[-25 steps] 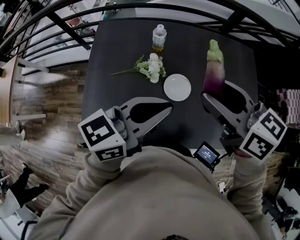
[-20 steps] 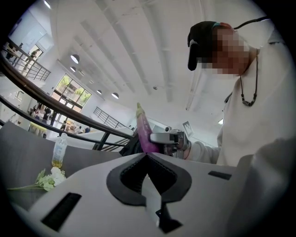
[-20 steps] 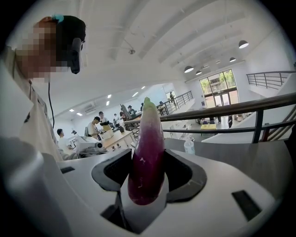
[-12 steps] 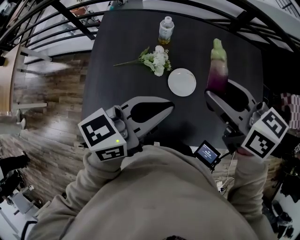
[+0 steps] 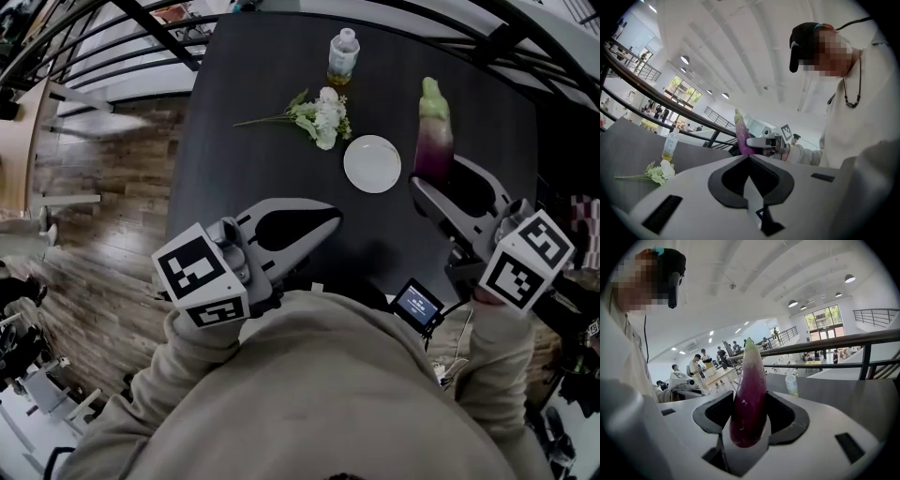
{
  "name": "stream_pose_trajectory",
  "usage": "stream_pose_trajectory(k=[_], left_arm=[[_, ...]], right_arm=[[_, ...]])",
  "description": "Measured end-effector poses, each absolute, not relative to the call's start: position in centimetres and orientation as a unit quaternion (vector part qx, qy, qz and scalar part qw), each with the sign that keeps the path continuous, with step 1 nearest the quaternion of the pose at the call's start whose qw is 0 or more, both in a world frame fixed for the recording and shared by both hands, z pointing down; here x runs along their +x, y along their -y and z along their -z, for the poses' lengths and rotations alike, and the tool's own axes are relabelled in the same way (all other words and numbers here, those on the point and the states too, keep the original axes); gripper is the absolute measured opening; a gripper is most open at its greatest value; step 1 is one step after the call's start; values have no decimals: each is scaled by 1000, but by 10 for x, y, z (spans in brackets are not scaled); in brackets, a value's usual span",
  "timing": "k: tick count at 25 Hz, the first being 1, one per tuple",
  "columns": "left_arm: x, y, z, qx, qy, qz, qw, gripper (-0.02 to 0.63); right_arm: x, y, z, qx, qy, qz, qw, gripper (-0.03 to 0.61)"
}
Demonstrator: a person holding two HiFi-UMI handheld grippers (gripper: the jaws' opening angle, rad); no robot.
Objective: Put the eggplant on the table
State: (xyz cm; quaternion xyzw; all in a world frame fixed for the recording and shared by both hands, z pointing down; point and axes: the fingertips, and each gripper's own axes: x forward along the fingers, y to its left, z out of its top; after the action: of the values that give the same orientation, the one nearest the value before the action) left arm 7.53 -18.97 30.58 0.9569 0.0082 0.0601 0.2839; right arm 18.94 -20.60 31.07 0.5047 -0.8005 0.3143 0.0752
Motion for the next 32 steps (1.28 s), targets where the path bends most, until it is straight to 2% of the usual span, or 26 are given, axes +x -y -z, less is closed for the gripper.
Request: stream_pose_trajectory(k=[14,27,32], left_arm=[[72,195,-319,951,35,-55,303,6],[59,186,-340,939,77,-66,328,6],[51,189,-344,936,92,-69,332,6]], right_arm=[[198,223,-348,479,804,-340,95,230],[205,235,-410,461,793,-383,108,230],[215,240,-451,468,772,-407,134,230]])
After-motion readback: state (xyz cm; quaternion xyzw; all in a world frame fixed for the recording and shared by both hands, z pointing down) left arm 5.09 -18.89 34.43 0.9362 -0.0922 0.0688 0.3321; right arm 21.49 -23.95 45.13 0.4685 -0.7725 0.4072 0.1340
